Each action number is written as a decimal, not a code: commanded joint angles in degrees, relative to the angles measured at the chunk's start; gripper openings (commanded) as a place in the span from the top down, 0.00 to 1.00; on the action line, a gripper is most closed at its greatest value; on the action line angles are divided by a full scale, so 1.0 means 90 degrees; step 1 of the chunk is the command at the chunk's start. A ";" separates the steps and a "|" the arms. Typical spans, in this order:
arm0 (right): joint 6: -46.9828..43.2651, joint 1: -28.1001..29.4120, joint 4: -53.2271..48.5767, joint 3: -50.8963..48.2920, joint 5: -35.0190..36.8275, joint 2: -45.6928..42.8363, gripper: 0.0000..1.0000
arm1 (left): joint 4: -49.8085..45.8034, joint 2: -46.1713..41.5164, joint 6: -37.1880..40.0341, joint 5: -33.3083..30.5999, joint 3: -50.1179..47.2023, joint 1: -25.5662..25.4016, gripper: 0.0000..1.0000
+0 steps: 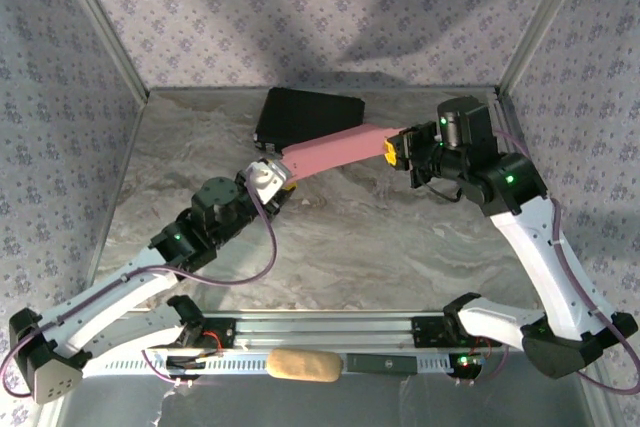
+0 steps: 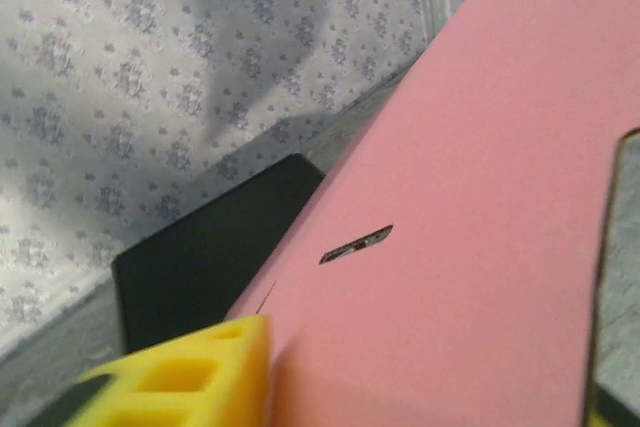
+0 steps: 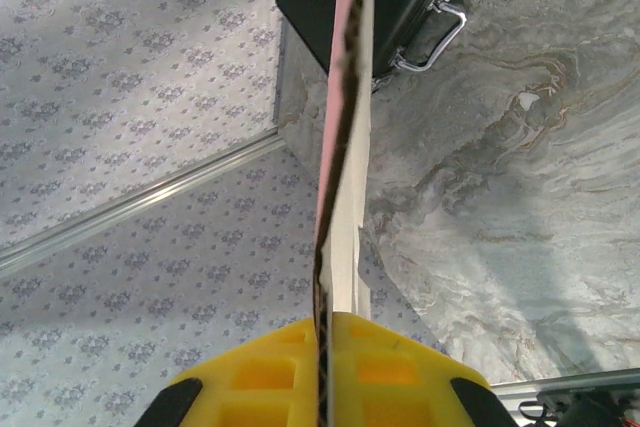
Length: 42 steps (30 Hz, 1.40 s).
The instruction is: Fold the paper box
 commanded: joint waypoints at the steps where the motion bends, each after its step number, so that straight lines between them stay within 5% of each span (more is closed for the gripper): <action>1: 0.0080 -0.0089 0.0040 0.0023 -0.0241 -0.0017 1.00 | 0.0294 0.0028 -0.0021 0.0381 0.0267 0.0027 0.76; 5: 0.0082 -0.0139 0.0166 -0.0055 -0.0354 0.0003 1.00 | 0.0272 0.0033 -0.0101 0.0416 0.0344 0.0027 1.00; 7: 0.0076 -0.0175 0.0193 -0.0048 -0.0379 0.0003 1.00 | 0.0182 0.0038 -0.0211 0.0509 0.0410 0.0028 1.00; 12: -0.1183 -0.0325 -0.0236 0.0762 0.0429 0.0013 0.27 | -0.0985 0.0258 -0.1706 0.0359 0.1171 0.0051 1.00; 15: -0.1931 -0.0439 -0.0615 0.1092 0.0804 -0.0053 0.14 | -0.2144 0.0665 -0.2627 0.0385 0.1858 0.0046 1.00; 21: -0.2348 -0.0501 -0.0318 0.1052 0.0732 -0.0050 0.12 | -0.2698 0.0906 -0.3359 0.0123 0.1775 0.0070 1.00; 28: -0.1847 0.0423 0.0003 0.0504 0.1680 -0.0081 0.11 | -0.2967 0.1274 -0.3800 0.0029 0.1808 0.0170 1.00; 42: -0.1646 0.1028 0.0700 0.1164 0.1119 0.1852 0.16 | -0.2757 0.1244 -0.2797 0.0323 0.1396 0.0127 1.00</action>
